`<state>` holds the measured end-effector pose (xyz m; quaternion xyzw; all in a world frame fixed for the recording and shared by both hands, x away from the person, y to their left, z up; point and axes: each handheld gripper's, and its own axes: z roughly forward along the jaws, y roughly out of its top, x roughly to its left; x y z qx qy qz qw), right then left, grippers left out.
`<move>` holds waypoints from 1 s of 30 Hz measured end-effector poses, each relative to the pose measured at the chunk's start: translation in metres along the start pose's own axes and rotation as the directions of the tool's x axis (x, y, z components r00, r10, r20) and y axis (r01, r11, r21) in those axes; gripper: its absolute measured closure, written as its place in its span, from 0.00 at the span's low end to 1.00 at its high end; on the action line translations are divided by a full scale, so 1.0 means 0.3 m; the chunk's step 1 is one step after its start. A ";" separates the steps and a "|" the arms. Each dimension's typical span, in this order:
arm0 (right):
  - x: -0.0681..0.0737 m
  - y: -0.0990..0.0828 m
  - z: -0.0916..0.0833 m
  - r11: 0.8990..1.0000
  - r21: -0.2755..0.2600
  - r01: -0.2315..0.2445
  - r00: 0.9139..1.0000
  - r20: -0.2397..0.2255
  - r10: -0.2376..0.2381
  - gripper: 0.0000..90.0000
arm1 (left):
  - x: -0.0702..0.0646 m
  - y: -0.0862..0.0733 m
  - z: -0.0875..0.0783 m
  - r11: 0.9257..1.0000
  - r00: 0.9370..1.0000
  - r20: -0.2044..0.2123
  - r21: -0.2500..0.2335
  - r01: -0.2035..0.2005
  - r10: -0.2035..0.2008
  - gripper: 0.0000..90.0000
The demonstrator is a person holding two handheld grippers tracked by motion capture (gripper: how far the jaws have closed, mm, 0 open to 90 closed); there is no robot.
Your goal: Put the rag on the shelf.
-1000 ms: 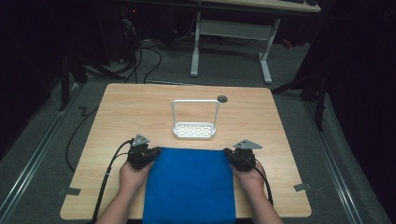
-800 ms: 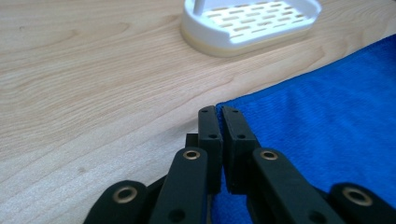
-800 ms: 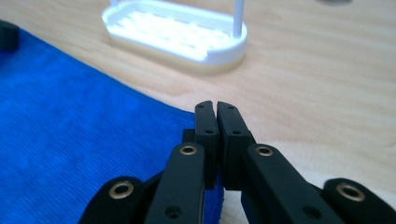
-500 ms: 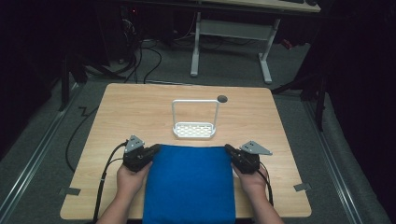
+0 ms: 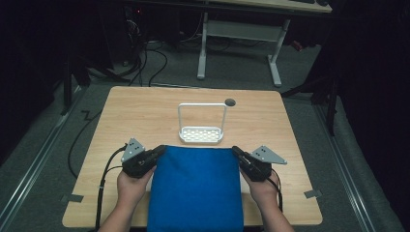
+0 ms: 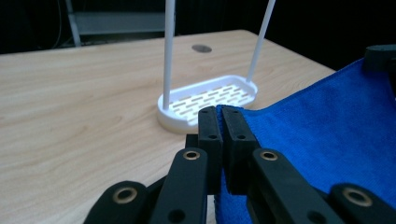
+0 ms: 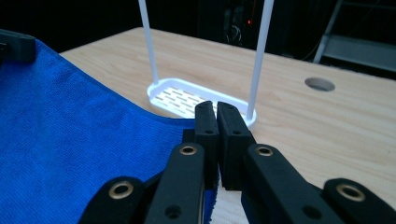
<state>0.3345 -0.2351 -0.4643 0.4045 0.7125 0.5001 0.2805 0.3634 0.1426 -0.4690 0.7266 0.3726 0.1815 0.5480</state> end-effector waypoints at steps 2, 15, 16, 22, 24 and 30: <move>0.002 0.006 -0.004 1.000 -0.008 0.001 1.000 0.000 -0.001 0.98 | -0.007 0.012 -0.012 1.000 1.000 0.003 -0.014 -0.003 0.003 0.97; 0.008 0.087 -0.080 0.991 -0.131 -0.007 1.000 0.015 0.009 0.98 | -0.055 0.100 -0.092 0.992 0.999 0.011 -0.119 -0.046 0.048 0.97; 0.008 0.097 -0.088 0.990 -0.140 -0.005 1.000 0.019 0.008 0.98 | -0.057 0.108 -0.097 0.991 0.999 0.013 -0.127 -0.048 0.050 0.97; 0.005 0.157 -0.124 0.981 -0.195 0.008 1.000 0.018 -0.004 0.98 | -0.065 0.151 -0.105 0.984 0.998 -0.003 -0.164 -0.067 0.067 0.97; 0.006 0.177 -0.133 0.976 -0.217 0.010 1.000 0.024 -0.005 0.98 | -0.068 0.173 -0.112 0.979 0.997 -0.010 -0.188 -0.076 0.075 0.97; 0.017 0.238 -0.146 0.963 -0.265 0.056 0.998 0.050 -0.044 0.98 | -0.069 0.223 -0.131 0.969 0.995 -0.025 -0.227 -0.096 0.093 0.97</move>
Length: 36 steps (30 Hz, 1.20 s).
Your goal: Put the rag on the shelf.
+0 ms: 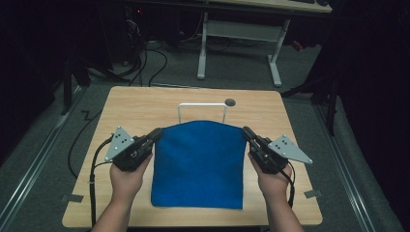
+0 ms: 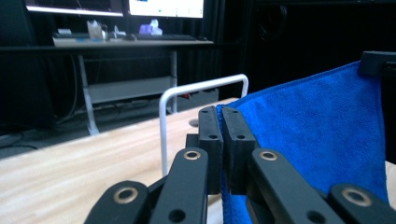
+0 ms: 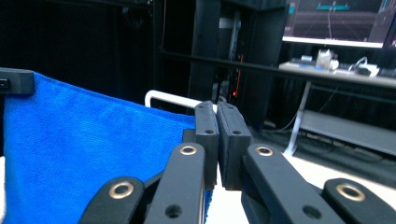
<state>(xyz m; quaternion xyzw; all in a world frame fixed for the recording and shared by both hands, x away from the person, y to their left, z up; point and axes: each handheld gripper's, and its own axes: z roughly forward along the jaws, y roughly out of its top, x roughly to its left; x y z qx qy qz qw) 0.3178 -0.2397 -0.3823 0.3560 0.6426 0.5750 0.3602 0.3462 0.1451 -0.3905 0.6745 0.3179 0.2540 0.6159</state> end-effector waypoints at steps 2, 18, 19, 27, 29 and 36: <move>0.000 0.011 0.002 1.000 -0.006 0.004 1.000 0.000 -0.004 0.98 | 0.002 0.007 0.000 1.000 1.000 -0.002 -0.006 -0.001 0.001 0.98; -0.033 0.164 0.011 0.994 -0.104 0.028 0.999 0.020 -0.026 0.99 | 0.044 0.178 0.006 0.993 0.998 -0.044 -0.100 -0.056 0.052 0.98; -0.038 0.174 0.014 0.994 -0.108 0.031 0.999 0.025 -0.028 0.98 | 0.047 0.185 0.008 0.993 0.998 -0.043 -0.105 -0.056 0.052 0.98; -0.071 0.201 0.049 0.995 -0.101 0.007 0.999 0.037 -0.004 0.99 | 0.074 0.214 0.074 0.994 0.997 -0.044 -0.085 -0.066 0.063 0.98; -0.078 0.204 0.057 0.995 -0.096 0.004 0.999 0.037 0.000 0.99 | 0.081 0.217 0.088 0.995 0.998 -0.040 -0.075 -0.060 0.057 0.98; -0.125 0.242 0.118 0.996 -0.084 -0.009 0.999 0.041 0.012 0.99 | 0.132 0.268 0.189 0.996 0.993 -0.079 -0.014 -0.089 0.087 0.98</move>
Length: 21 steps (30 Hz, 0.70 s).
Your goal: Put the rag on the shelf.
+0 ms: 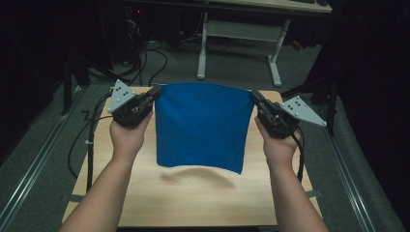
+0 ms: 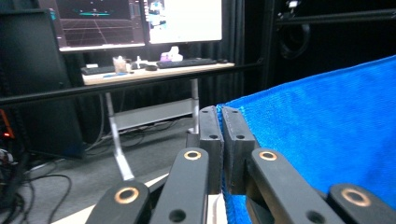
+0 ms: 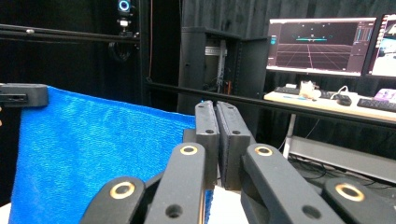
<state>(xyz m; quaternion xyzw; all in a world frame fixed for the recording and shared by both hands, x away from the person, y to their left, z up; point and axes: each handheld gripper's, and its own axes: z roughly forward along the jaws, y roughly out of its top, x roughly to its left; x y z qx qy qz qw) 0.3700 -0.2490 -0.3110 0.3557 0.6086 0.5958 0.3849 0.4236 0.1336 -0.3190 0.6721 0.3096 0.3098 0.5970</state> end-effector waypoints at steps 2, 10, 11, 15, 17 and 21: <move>-0.003 0.006 0.007 1.000 0.000 -0.003 1.000 0.005 0.003 0.99 | 0.008 0.005 0.012 1.000 1.000 0.005 0.001 0.003 -0.003 0.98; -0.082 0.043 0.098 1.000 0.019 -0.014 0.999 0.046 0.013 0.99 | 0.068 0.049 0.111 0.999 1.000 -0.017 0.033 -0.021 0.021 0.98; -0.090 0.043 0.110 1.000 0.021 -0.016 0.999 0.051 0.015 0.99 | 0.075 0.050 0.125 0.999 1.000 -0.018 0.037 -0.022 0.023 0.98; -0.118 0.043 0.156 0.999 0.040 -0.025 0.998 0.063 0.023 0.99 | 0.100 0.054 0.167 0.999 1.000 -0.024 0.045 -0.002 0.003 0.98; -0.129 0.041 0.191 0.998 0.056 -0.026 0.998 0.066 0.022 0.99 | 0.113 0.059 0.195 0.999 0.999 -0.037 0.053 -0.005 0.007 0.98; -0.155 0.030 0.252 0.997 0.078 -0.017 0.996 0.083 0.010 0.99 | 0.148 0.052 0.250 0.997 0.998 -0.065 0.072 0.008 -0.004 0.98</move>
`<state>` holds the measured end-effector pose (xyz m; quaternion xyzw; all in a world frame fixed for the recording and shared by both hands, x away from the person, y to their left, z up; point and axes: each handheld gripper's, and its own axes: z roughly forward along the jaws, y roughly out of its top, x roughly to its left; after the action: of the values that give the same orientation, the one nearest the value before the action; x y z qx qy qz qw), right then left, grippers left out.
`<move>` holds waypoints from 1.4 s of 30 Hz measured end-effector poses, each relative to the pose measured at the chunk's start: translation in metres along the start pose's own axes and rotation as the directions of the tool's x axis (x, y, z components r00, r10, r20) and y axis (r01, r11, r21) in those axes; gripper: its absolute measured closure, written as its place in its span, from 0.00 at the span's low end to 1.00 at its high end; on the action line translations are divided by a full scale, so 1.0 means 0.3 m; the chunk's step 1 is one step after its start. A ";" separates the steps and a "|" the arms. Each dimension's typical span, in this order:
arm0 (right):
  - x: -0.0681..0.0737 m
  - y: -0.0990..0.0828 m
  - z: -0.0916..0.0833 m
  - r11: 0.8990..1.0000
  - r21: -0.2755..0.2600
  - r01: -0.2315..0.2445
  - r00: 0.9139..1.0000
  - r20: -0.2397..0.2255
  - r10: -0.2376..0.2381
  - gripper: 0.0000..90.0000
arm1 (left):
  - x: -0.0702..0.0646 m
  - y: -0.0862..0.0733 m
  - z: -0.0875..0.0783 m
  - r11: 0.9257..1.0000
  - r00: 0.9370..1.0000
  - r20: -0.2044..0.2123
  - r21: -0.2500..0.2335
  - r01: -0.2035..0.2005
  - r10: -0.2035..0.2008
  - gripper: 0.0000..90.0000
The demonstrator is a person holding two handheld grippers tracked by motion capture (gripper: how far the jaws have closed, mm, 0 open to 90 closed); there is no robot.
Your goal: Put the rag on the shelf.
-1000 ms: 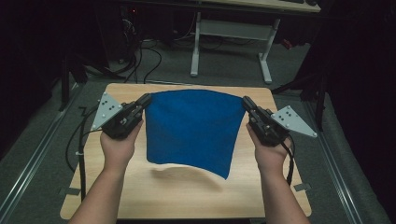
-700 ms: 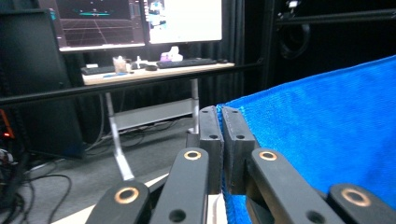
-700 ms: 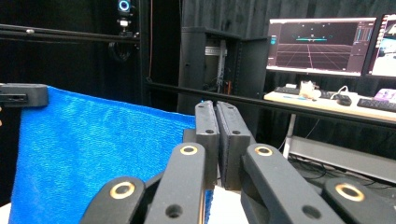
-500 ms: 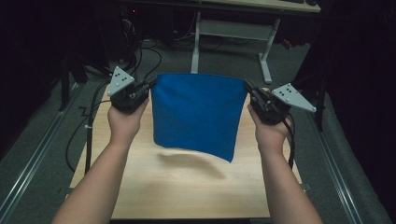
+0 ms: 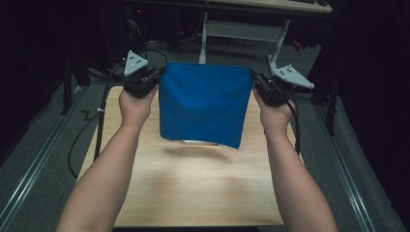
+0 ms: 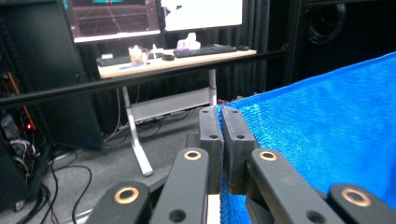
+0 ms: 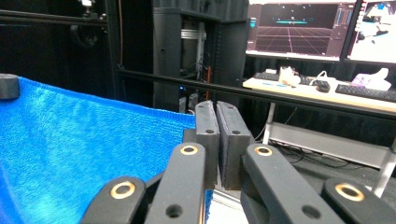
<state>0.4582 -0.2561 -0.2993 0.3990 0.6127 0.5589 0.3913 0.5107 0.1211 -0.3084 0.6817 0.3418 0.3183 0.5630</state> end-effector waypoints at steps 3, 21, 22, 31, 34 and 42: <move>-0.023 -0.001 0.040 1.000 0.015 -0.003 1.000 0.013 0.003 0.99 | 0.028 -0.008 0.038 1.000 1.000 -0.010 0.017 0.009 -0.008 0.98; -0.063 -0.198 0.229 0.976 0.219 0.013 1.000 0.024 -0.019 0.99 | 0.073 -0.257 0.159 0.975 0.998 0.004 0.214 0.054 -0.056 0.97; -0.063 -0.219 0.230 0.973 0.231 0.002 1.000 0.023 -0.007 0.99 | 0.072 -0.276 0.159 0.973 0.998 0.008 0.224 0.058 -0.062 0.97; -0.038 -0.349 0.192 0.957 0.291 -0.001 1.000 -0.008 0.004 0.99 | 0.035 -0.424 0.139 0.948 0.993 0.055 0.308 0.085 -0.107 0.97; -0.022 -0.410 0.156 0.948 0.319 -0.025 0.999 -0.026 0.035 0.99 | 0.012 -0.480 0.114 0.942 0.986 0.073 0.314 0.121 -0.151 0.97; 0.011 -0.521 0.103 0.940 0.334 -0.068 0.994 -0.054 0.091 0.99 | -0.020 -0.577 0.074 0.935 0.964 0.097 0.285 0.213 -0.249 0.97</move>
<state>0.4775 -0.2504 -0.4574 0.4641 0.6943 0.4768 0.2744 0.5069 0.1267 -0.4829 0.7269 0.4224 0.1544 0.5191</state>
